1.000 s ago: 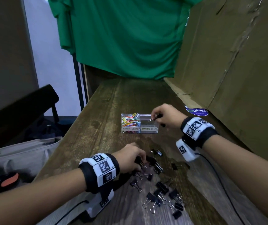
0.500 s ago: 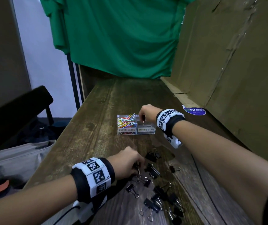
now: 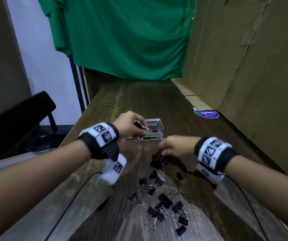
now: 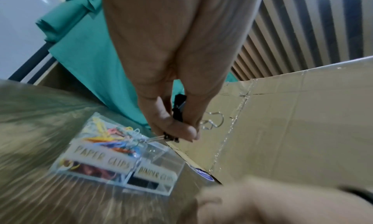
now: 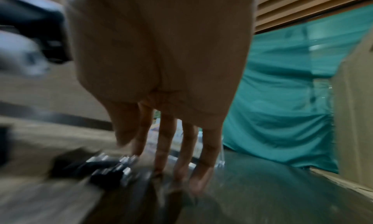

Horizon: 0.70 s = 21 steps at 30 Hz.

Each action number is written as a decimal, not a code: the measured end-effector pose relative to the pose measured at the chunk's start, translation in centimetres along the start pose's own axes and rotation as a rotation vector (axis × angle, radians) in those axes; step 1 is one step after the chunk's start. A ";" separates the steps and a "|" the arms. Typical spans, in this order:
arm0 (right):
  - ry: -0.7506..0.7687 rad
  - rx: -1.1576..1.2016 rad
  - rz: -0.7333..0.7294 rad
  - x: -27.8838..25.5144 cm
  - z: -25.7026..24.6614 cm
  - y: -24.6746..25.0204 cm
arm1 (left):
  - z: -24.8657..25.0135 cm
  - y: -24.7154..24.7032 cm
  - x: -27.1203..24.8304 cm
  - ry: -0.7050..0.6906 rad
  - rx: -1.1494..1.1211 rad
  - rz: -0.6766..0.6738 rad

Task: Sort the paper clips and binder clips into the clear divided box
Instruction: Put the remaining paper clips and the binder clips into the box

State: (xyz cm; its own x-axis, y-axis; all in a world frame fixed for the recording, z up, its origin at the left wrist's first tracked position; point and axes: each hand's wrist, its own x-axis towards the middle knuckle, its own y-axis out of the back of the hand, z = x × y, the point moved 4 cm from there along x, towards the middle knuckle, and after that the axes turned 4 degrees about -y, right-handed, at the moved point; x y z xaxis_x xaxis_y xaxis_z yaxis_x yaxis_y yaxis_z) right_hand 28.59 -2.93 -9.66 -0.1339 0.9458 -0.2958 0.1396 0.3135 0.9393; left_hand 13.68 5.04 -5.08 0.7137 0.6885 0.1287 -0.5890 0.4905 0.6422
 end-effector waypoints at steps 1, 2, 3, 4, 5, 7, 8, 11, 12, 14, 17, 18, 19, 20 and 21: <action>0.026 -0.021 -0.030 -0.6 -0.3 -1.2 | 0.3 0.2 1.4 -0.006 0.021 0.052; 0.037 -0.045 -0.032 -0.9 -0.5 -2.1 | 0.4 0.3 2.9 -0.016 0.060 0.095; 0.035 -0.062 -0.028 -1.4 -0.7 -2.6 | 0.6 0.1 4.4 -0.022 0.103 0.125; 0.034 -0.067 -0.027 -1.7 -0.8 -3.1 | 0.6 -0.1 5.7 -0.021 0.140 0.140; 0.042 -0.068 -0.035 -2.3 -1.2 -3.3 | 0.5 -0.6 6.8 -0.016 0.176 0.145; 0.069 -0.071 -0.066 -3.4 -1.7 -3.4 | 0.5 -1.4 8.5 -0.003 0.273 0.142; 0.085 -0.077 -0.077 -3.9 -1.7 -3.4 | 0.3 -1.8 9.1 0.009 0.318 0.130; 0.010 -0.109 -0.135 -5.4 -0.7 -3.2 | -0.5 -3.2 10.4 0.054 0.428 0.051; -0.034 -0.102 -0.156 -5.7 -0.2 -3.4 | -0.7 -3.6 10.6 0.064 0.462 0.021; -0.072 -0.061 -0.152 -6.3 0.3 -4.0 | -0.8 -4.3 10.8 0.069 0.522 -0.025; -0.023 0.003 -0.078 -6.7 -0.3 -4.5 | -0.6 -5.1 10.7 0.072 0.585 -0.089; -0.012 0.030 -0.070 -6.9 -0.7 -4.4 | -0.5 -5.3 10.6 0.076 0.597 -0.104; -0.012 0.069 -0.071 -7.1 -1.0 -4.1 | -0.5 -5.4 10.6 0.084 0.605 -0.114; -0.024 0.103 -0.081 -7.4 -1.3 -3.8 | -0.4 -5.4 10.5 0.087 0.610 -0.123; -0.034 0.115 -0.095 -7.9 -1.6 -3.5 | -0.4 -5.4 10.6 0.086 0.610 -0.136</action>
State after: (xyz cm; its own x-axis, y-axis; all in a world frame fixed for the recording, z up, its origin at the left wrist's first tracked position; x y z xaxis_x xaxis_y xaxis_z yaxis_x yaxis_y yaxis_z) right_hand 27.58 -11.61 -10.29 -0.1187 0.9131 -0.3901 0.2396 0.4076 0.8811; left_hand 24.25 9.85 -7.48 0.7192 0.6942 -0.0297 -0.1544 0.2014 0.9673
